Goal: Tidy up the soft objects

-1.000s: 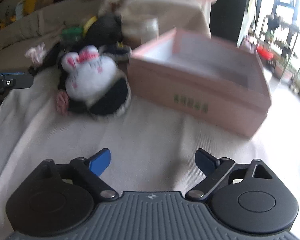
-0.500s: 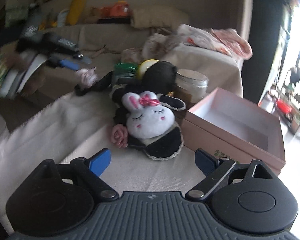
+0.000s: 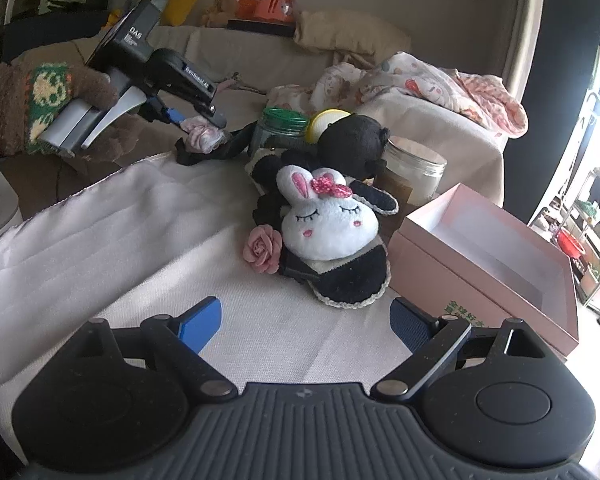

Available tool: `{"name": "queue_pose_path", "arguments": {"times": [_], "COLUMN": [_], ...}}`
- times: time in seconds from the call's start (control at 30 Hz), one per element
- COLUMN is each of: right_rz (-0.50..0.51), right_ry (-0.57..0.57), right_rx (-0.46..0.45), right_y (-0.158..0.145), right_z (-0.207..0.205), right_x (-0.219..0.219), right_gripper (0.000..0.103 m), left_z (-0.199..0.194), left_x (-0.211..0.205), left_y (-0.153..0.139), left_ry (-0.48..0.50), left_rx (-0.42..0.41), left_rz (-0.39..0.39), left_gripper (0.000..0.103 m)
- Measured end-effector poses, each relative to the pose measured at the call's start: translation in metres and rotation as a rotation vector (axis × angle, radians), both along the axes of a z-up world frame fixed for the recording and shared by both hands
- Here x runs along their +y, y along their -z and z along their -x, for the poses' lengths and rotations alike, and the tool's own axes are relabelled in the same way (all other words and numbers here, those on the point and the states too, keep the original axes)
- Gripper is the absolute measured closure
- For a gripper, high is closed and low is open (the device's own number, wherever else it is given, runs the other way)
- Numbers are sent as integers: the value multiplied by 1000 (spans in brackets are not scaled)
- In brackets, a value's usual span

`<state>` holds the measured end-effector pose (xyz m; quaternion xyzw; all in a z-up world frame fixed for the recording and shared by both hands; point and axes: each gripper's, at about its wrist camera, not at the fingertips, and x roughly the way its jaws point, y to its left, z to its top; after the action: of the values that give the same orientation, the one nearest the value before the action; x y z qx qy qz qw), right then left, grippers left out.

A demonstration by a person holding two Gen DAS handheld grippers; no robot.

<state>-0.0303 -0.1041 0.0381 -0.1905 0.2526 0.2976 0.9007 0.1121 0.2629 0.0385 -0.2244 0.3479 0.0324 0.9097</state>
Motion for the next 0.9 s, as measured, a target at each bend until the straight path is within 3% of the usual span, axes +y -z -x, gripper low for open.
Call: {"name": "queue_pose_path", "arguments": {"times": [0.13,0.4,0.67,0.73,0.8,0.9], "right_rz": [-19,-41,-129,-178,-203,-208], "right_ry": [21,59,68,45,22,-2], "right_rx": [19,12,15,54,92,181], "right_y": [-1,-10,-37,-46,-52,-57], "right_z": [-6,-14,-32,-44,-59,-86], "right_x": [-3,-8,9,25,44,84], "right_gripper": [11,11,13,21,47,56], "left_z": [-1,4,18,20,22,26], "left_x": [2,12,23,27,30,31], "left_y": [2,1,-3,-1,1,5], "left_ry": [2,16,63,77,98,143], "left_rx": [8,0,-54,-57,-56,-52], "left_rz": [7,69,95,105,112,116], "left_gripper": [55,80,83,83,83,82]}}
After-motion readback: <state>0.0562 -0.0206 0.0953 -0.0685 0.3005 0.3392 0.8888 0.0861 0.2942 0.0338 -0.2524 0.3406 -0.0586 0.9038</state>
